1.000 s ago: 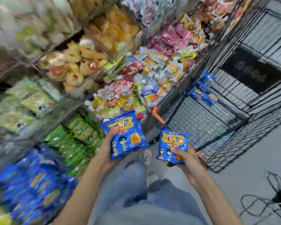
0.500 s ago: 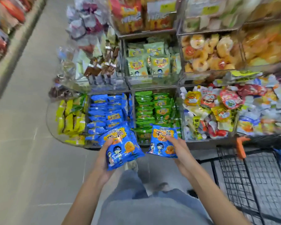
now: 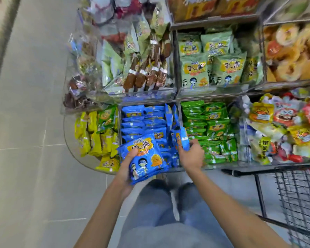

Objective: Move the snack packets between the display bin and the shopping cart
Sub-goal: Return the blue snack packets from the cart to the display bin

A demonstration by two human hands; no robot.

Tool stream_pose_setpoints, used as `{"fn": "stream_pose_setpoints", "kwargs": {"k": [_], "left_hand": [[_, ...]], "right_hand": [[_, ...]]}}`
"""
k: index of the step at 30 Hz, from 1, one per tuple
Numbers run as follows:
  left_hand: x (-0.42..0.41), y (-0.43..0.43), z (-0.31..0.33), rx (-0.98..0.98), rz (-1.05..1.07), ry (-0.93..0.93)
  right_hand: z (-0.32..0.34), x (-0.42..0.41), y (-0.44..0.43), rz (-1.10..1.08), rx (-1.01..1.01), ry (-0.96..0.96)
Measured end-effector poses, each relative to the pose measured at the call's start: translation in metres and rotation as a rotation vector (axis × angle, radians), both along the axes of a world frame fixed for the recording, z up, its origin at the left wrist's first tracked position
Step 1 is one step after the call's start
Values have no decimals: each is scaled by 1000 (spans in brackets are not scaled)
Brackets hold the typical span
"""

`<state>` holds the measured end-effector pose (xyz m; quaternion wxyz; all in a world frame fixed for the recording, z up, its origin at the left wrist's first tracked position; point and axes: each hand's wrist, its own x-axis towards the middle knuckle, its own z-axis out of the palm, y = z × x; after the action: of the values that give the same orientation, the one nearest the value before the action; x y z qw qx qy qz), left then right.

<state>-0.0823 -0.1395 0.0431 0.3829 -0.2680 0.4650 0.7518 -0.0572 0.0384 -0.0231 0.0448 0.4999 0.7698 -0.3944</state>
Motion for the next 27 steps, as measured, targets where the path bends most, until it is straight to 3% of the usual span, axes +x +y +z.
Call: {"fn": "stream_pose_setpoints", "kwargs": {"k": [5,10,13,15,17,19,21,23,27], "left_hand": [[-23,-7,-10,-4,24,11],[-30,-9,-18,-15,42,4],[-30,-6,-23,-12,22,6],[-29,-2,-27,-8,-3,4],[-29,4,-30,-14,-29,9],[-30,10,-31,-44,-64,6],[-30,16,-32,-86,-110,23],[-30,21,-31,-89,-143,45],[-23,27,-31,-94,-148,38]], "right_hand": [[-24,-21,-21,246,143,-198],[-38,-32,-19,416,10,-312],[-33,-33,-10,519,-26,-331],[-20,-32,-5,538,102,-307],[-3,-27,-2,489,201,-158],[15,-25,0,385,32,84],[34,-23,-3,283,-363,270],[45,-18,-10,329,-589,293],[48,-14,-8,371,-669,228]]}}
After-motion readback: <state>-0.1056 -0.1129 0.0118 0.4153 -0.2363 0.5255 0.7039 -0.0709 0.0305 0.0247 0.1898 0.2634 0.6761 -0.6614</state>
